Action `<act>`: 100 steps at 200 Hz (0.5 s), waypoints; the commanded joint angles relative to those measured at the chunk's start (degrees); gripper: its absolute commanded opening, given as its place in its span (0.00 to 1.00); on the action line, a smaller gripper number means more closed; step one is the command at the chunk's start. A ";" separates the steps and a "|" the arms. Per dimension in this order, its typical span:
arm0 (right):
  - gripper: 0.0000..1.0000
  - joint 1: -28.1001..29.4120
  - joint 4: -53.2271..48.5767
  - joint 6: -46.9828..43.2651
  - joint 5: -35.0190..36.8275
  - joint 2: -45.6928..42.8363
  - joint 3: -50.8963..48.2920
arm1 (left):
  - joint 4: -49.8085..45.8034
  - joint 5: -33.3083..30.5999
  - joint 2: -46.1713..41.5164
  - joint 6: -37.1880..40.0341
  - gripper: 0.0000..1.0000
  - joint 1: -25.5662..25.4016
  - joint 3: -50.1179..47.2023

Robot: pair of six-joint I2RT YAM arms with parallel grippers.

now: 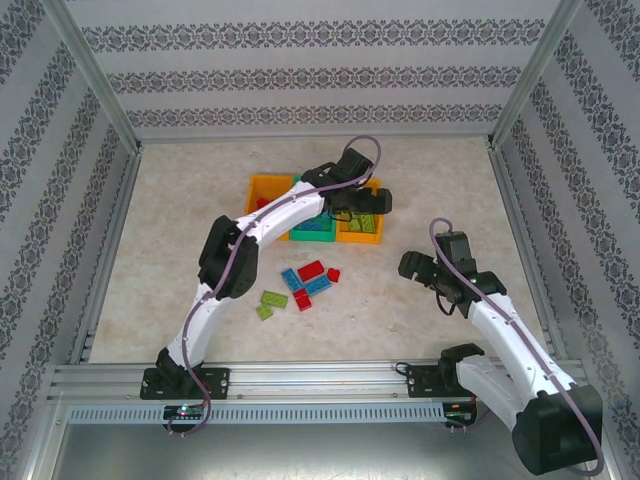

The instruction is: Sort the legos into containers by color

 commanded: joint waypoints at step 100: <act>0.90 31.06 9.18 -11.18 5.88 25.54 13.79 | 9.81 -9.62 -25.80 0.59 0.99 5.06 -29.63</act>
